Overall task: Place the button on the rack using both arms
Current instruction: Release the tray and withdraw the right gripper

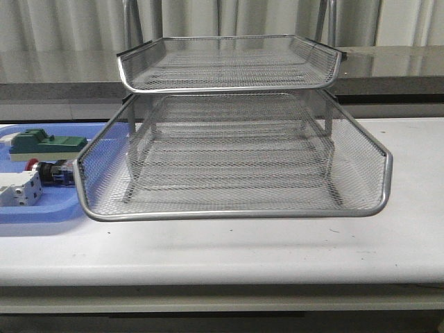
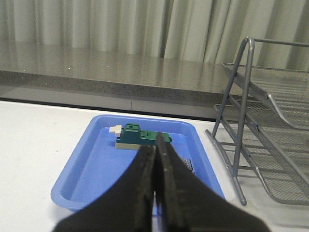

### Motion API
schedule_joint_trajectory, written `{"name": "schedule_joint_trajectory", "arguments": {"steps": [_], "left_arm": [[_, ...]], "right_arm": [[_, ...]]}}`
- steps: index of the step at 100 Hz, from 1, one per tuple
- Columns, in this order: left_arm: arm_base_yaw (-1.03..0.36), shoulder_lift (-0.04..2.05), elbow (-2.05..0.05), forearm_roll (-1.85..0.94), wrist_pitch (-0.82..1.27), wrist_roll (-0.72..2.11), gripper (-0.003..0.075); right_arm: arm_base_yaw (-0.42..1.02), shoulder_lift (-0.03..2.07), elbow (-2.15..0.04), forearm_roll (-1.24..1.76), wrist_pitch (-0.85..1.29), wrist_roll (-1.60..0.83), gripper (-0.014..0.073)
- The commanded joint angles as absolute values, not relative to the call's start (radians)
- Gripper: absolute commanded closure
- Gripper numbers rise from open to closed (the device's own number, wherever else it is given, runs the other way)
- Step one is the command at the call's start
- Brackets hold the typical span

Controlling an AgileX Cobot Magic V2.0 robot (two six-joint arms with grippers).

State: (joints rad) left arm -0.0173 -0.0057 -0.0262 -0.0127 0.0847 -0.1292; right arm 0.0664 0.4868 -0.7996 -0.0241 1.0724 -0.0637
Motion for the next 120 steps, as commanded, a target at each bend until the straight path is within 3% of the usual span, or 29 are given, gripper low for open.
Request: {"name": "schedule_joint_trajectory", "arguments": {"steps": [1, 51, 111, 120], "left_arm": [[-0.015, 0.023, -0.123, -0.030, 0.064, -0.140, 0.0740], [-0.015, 0.662, -0.726, -0.018, 0.521, -0.028, 0.0740], [-0.015, 1.358, -1.155, -0.014, 0.567, -0.027, 0.0737], [-0.015, 1.421, -1.188, -0.014, 0.575, 0.000, 0.0677]], "right_arm": [[0.063, 0.492, -0.834, -0.034, 1.017, -0.062, 0.0664], [0.063, 0.492, -0.834, -0.034, 1.017, -0.062, 0.0664], [0.063, 0.492, -0.834, -0.034, 1.017, -0.062, 0.0664], [0.063, 0.492, -0.834, -0.034, 1.017, -0.062, 0.0664]]}}
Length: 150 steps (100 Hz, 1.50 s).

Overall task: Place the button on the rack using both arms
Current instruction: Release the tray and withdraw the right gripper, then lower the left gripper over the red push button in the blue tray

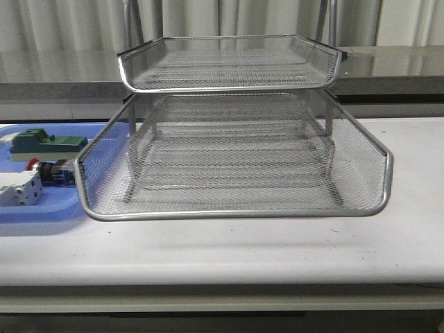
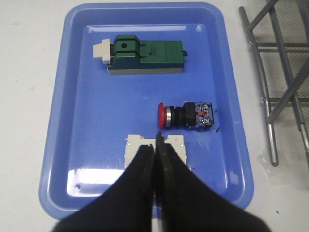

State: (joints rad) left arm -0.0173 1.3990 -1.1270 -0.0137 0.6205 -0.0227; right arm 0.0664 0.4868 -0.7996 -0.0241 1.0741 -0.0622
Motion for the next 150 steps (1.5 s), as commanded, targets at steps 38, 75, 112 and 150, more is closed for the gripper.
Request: {"name": "schedule_joint_trajectory", "arguments": {"steps": [38, 75, 112, 150], "left_arm": [[-0.017, 1.473, -1.200, -0.021, 0.548, 0.108, 0.0060], [-0.017, 1.490, -1.244, -0.052, 0.539, 0.214, 0.0060], [-0.017, 1.748, -1.633, -0.050, 0.914, 0.507, 0.0060], [-0.044, 1.967, -1.799, -0.113, 1.044, 0.828, 0.0060]], "right_arm": [[0.063, 0.492, -0.834, -0.034, 1.017, -0.062, 0.0664], [0.063, 0.492, -0.834, -0.034, 1.017, -0.062, 0.0664], [0.063, 0.492, -0.834, -0.034, 1.017, -0.062, 0.0664], [0.063, 0.492, -0.834, -0.034, 1.017, -0.062, 0.0664]]}}
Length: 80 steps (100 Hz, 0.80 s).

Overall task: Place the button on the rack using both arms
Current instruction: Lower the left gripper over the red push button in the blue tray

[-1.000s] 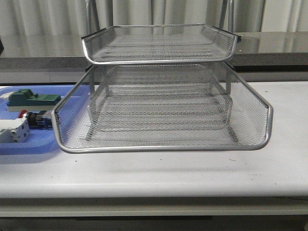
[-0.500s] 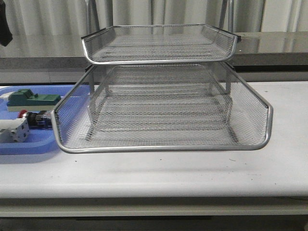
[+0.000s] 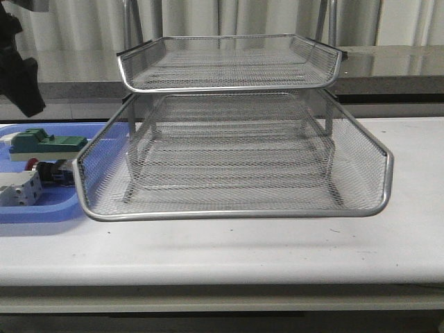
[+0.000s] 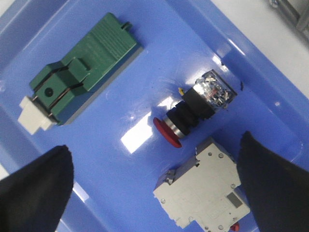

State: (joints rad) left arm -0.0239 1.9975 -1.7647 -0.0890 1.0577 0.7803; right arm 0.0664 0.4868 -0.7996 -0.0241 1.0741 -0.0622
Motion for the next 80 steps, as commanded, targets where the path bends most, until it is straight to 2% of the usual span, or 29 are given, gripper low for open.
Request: {"name": "schedule_joint_trajectory", "arguments": {"steps": [1, 34, 80], "left_arm": [[-0.046, 1.969, -1.799, -0.113, 1.044, 0.835, 0.0060], [-0.115, 2.058, -1.799, -0.117, 1.004, 0.889, 0.0060], [-0.119, 2.149, -1.799, -0.072, 0.982, 0.896, 0.0060]], "right_arm": [[0.063, 0.492, -0.834, -0.034, 1.017, -0.062, 0.0664], [0.063, 0.492, -0.834, -0.034, 1.016, -0.062, 0.0664], [0.063, 0.492, -0.834, -0.034, 1.017, -0.062, 0.0664]]}}
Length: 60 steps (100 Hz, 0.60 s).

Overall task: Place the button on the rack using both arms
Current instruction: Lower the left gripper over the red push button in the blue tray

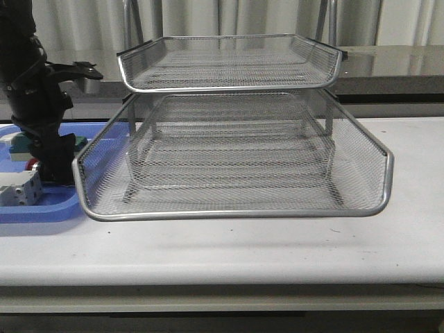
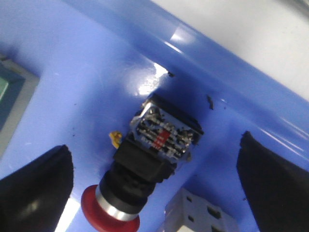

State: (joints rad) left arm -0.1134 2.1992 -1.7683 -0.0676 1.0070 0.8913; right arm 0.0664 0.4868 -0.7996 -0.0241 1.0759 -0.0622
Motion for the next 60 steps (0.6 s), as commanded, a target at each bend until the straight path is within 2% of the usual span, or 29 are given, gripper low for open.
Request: {"name": "schedule_joint_trajectory", "arguments": {"steps": [1, 60], "left_arm": [[-0.119, 2.149, -1.799, -0.072, 0.982, 0.896, 0.0060], [-0.115, 2.157, -1.799, -0.061, 0.928, 0.915, 0.0060]], "right_arm": [[0.063, 0.492, -0.834, -0.034, 1.017, -0.062, 0.0664], [0.063, 0.492, -0.834, -0.034, 1.017, -0.062, 0.0664]]}}
